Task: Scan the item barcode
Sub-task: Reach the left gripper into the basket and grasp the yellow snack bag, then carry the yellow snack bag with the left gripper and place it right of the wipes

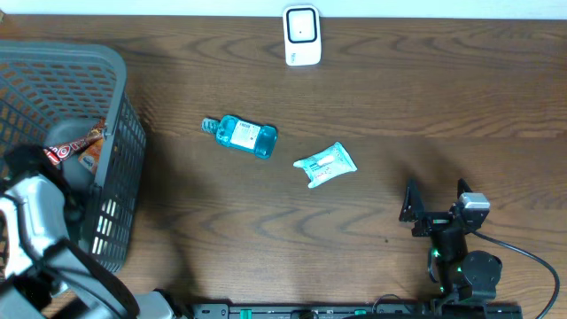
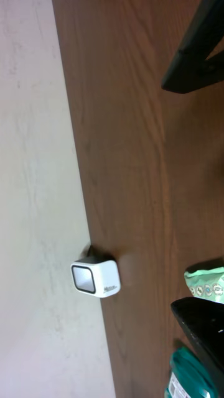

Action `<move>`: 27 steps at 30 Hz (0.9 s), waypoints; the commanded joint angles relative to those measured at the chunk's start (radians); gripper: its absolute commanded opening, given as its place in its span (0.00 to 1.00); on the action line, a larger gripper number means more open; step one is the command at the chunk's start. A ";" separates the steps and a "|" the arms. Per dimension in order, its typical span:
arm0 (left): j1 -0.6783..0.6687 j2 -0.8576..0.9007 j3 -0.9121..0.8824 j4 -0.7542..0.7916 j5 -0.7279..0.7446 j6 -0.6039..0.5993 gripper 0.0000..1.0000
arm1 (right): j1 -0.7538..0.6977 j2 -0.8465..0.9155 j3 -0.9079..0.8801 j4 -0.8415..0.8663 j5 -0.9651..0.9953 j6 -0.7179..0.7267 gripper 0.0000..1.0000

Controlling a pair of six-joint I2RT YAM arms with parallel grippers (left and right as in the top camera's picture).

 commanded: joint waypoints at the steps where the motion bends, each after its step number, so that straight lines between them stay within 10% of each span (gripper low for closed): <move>1: 0.000 -0.154 0.196 -0.004 0.248 0.131 0.07 | 0.003 -0.005 -0.002 -0.002 0.004 0.007 0.99; 9: -0.007 -0.451 0.469 0.035 0.332 0.134 0.07 | 0.003 -0.005 -0.002 -0.002 0.004 0.007 0.99; 16: -0.129 -0.666 0.483 0.108 0.682 0.025 0.08 | 0.003 -0.005 -0.002 -0.002 0.004 0.007 0.99; 27: -0.737 -0.534 0.455 0.205 0.636 0.056 0.08 | 0.003 -0.005 -0.002 -0.002 0.004 0.007 0.99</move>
